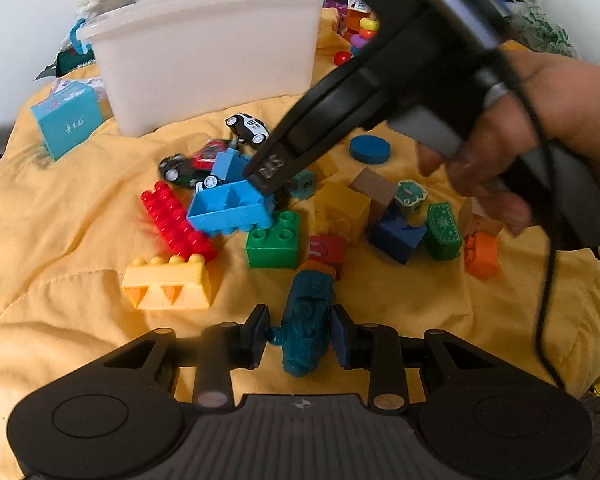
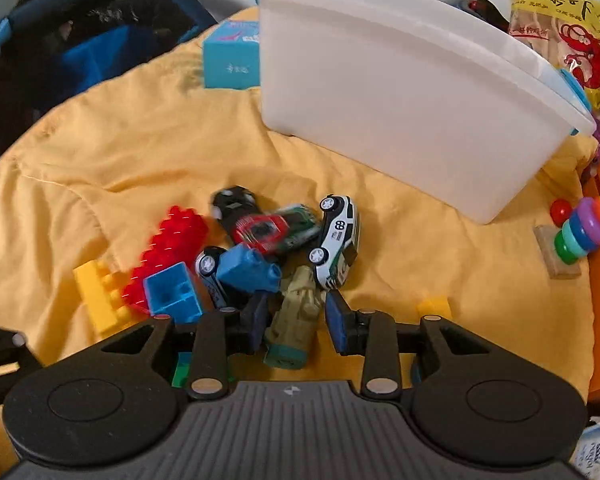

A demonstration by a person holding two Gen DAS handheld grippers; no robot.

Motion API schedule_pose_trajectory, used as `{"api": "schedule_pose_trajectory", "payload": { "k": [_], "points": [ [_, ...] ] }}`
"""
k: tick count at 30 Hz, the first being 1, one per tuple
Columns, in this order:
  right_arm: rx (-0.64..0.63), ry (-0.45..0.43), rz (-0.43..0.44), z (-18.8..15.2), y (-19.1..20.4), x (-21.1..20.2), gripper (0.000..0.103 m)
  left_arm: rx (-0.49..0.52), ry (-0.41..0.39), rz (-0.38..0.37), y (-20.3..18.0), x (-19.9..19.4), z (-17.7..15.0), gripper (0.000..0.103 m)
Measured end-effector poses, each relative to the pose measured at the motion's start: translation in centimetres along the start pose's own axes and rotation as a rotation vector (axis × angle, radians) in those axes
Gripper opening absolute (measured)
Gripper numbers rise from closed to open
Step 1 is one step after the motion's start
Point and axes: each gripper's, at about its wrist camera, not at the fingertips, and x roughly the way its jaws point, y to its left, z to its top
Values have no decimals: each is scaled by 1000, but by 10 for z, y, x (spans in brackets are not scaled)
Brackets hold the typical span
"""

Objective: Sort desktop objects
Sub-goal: 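Grasp the teal toy train piece with the left tool while the right tool grasps the khaki figure, then carry the teal piece and khaki figure over the white bin and release both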

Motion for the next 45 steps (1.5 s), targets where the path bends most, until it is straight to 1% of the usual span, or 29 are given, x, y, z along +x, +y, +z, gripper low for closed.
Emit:
{"api": "schedule_pose_trajectory", "payload": {
  "k": [1,2,4,6,11,14,18,22,26,28,30,32,34,39,42,45],
  "points": [
    [6,7,0,1,-2,3,29,1,3,-6,0,2,1,34],
    [9,21,3,1,-3,5,29,4,7,-17,0,3,2,32],
    [21,18,5,-3,-6,1,29,18,9,-11,-4,3,2,31],
    [27,-6,6,-8,-7,-12,29,22,5,-11,-4,0,1,31],
    [36,-96,1,-27,-10,-66,29,-1,-28,-13,1,-12,3,31],
    [37,-98,11,-42,-10,-82,29,-12,-41,-14,2,-19,4,31],
    [19,-52,25,-64,0,-82,29,-19,-36,-28,1,-21,9,31],
    [45,-11,53,-85,4,-77,29,-12,-25,-35,-4,-20,13,31],
    [23,6,38,-96,9,-72,29,-7,-24,-38,-6,-18,17,31],
    [11,-18,32,-99,12,-71,29,-13,-25,-42,-5,-19,20,31],
    [-18,-10,25,-98,16,-70,24,-27,-35,-40,-3,-22,26,31],
    [-14,-9,31,-97,14,-71,24,-32,-53,-31,1,-27,34,31],
    [-14,-25,26,-93,12,-79,24,-36,-87,-19,5,-37,45,31],
    [-14,-120,-3,-59,-4,-101,24,-11,-187,31,16,-59,85,31],
    [3,-193,-27,-27,-20,-110,24,7,-245,59,26,-66,114,31],
    [3,-270,-61,2,-36,-119,24,-4,-313,71,40,-76,145,31]
  ]
}}
